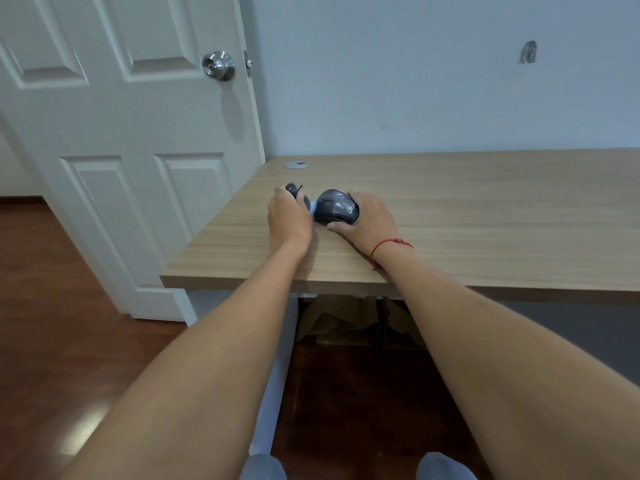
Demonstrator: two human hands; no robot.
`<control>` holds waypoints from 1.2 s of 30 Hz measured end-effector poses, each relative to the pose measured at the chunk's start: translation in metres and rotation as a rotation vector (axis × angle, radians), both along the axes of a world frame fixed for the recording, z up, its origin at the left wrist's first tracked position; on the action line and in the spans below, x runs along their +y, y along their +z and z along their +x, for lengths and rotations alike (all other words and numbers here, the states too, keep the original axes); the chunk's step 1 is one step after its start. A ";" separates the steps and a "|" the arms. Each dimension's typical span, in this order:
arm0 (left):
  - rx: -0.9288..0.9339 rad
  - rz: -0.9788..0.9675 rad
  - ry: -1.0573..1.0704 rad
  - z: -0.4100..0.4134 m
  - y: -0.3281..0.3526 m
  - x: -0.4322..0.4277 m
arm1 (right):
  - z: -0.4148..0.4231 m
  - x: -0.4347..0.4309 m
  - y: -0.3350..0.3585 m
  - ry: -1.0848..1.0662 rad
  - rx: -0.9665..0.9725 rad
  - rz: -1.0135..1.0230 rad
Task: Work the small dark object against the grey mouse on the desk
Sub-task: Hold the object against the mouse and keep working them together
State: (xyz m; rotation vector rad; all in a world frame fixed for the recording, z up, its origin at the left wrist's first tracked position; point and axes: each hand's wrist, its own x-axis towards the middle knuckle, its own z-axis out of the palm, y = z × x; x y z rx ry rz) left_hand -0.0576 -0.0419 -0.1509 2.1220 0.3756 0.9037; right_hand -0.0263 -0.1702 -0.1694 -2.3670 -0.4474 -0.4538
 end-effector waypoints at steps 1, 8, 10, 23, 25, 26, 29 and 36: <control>-0.028 0.000 0.002 -0.001 0.001 0.000 | 0.000 0.000 0.000 -0.007 0.003 -0.008; -0.299 0.058 -0.209 -0.011 0.004 -0.011 | 0.001 0.002 0.000 -0.038 0.058 0.042; -0.206 0.115 -0.161 -0.008 -0.001 -0.010 | 0.001 0.000 0.000 -0.053 0.098 0.062; -0.108 0.097 -0.081 -0.004 -0.002 -0.006 | -0.003 0.001 0.003 -0.081 0.137 0.043; -0.097 0.061 -0.040 -0.003 -0.001 -0.002 | -0.004 0.001 0.004 -0.083 0.131 0.024; -0.138 0.042 -0.068 -0.003 0.000 -0.003 | -0.004 0.001 0.004 -0.088 0.135 0.019; -0.237 0.033 -0.197 -0.007 0.003 -0.009 | -0.004 0.001 0.003 -0.093 0.146 0.008; -0.033 0.049 0.014 -0.005 0.000 -0.003 | -0.009 0.002 0.007 -0.088 0.167 0.010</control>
